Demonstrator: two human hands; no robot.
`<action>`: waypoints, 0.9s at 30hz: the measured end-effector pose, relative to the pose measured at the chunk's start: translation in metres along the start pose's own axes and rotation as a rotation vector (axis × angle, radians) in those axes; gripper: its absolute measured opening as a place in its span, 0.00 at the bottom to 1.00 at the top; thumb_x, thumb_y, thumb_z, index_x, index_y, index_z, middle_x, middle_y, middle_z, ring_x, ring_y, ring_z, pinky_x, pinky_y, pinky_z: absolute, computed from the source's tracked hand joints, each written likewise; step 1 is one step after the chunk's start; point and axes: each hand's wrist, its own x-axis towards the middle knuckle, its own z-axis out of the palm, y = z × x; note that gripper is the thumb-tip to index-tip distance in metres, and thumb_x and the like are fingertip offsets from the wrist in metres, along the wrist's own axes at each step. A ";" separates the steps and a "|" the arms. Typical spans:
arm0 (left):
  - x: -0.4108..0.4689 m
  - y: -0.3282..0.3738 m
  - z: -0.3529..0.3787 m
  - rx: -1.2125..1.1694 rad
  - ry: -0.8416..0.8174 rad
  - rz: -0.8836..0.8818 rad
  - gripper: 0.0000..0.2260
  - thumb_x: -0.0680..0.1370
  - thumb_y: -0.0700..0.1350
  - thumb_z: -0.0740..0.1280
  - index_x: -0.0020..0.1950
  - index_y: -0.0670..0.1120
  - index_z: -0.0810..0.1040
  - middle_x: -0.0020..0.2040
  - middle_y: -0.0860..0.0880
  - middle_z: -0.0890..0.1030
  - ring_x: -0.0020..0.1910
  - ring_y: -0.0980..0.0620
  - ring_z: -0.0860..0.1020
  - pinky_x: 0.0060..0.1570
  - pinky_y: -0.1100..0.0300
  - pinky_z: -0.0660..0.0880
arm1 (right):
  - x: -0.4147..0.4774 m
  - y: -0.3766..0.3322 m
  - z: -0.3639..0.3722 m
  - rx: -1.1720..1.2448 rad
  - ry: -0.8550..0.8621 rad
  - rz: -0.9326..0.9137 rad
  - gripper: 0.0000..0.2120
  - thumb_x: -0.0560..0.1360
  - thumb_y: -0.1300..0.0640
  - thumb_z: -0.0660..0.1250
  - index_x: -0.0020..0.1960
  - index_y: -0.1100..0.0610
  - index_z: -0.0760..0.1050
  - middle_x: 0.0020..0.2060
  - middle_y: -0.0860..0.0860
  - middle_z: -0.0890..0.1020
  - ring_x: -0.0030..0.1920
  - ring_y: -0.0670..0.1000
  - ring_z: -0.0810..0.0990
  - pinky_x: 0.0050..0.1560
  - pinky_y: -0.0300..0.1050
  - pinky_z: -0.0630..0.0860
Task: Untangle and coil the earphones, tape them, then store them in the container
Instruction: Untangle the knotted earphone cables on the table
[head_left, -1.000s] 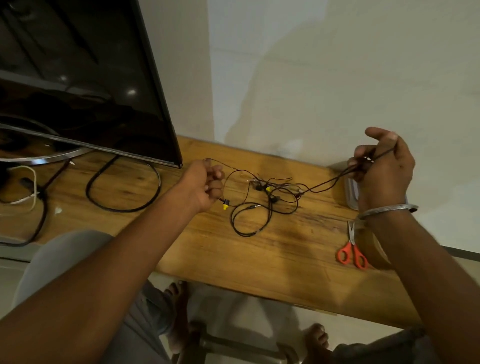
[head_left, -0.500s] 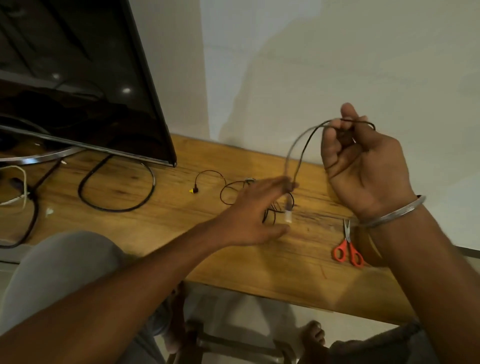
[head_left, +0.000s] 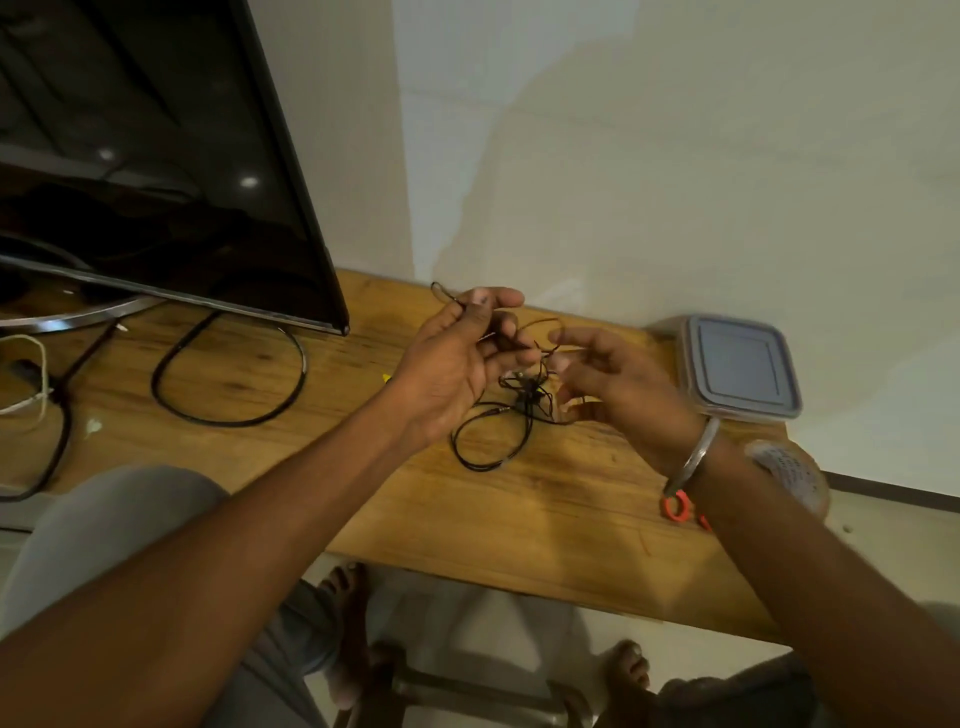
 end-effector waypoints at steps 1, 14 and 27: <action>0.000 0.001 0.000 -0.035 -0.008 -0.008 0.14 0.85 0.45 0.54 0.53 0.41 0.77 0.39 0.46 0.76 0.40 0.50 0.80 0.44 0.57 0.82 | 0.000 0.005 0.006 -0.103 -0.058 -0.044 0.15 0.77 0.62 0.69 0.63 0.54 0.76 0.48 0.51 0.81 0.39 0.50 0.80 0.38 0.47 0.80; 0.000 0.037 -0.006 -0.299 0.023 0.038 0.15 0.85 0.50 0.54 0.61 0.45 0.76 0.41 0.47 0.76 0.40 0.55 0.80 0.43 0.62 0.81 | 0.004 0.020 0.013 -0.540 0.211 -0.514 0.07 0.79 0.54 0.68 0.54 0.51 0.83 0.37 0.42 0.83 0.39 0.40 0.81 0.37 0.28 0.70; -0.004 0.032 0.002 -0.168 -0.015 0.015 0.15 0.85 0.50 0.53 0.61 0.45 0.76 0.39 0.48 0.76 0.41 0.54 0.81 0.42 0.61 0.81 | 0.005 0.017 0.021 -0.486 0.131 -0.492 0.03 0.74 0.56 0.74 0.47 0.53 0.83 0.43 0.47 0.83 0.40 0.45 0.79 0.38 0.30 0.71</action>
